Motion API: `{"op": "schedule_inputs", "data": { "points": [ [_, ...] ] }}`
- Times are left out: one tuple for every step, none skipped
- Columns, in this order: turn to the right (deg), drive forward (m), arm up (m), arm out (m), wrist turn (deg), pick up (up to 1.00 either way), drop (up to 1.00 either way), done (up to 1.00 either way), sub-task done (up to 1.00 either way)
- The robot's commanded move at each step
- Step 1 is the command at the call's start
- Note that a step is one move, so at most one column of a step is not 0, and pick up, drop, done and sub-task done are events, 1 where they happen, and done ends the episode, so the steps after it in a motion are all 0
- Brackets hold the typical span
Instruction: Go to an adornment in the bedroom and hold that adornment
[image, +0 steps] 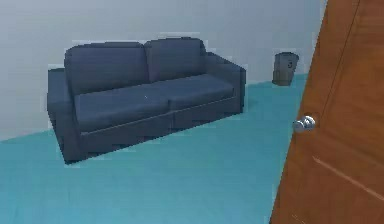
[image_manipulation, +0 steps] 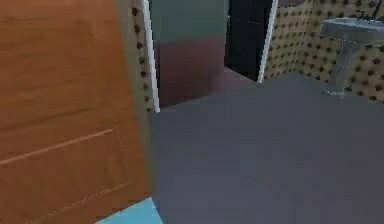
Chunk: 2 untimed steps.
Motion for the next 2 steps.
{"op": "schedule_inputs", "data": {
  "points": [
    [45.0, 0.00, 0.00, 0.00, 0.0, 0.00, 0.00, 0.00, 0.00],
    [45.0, 0.00, 0.00, 0.00, 0.0, 0.00, 0.00, 0.00, 0.00]
  ]
}}
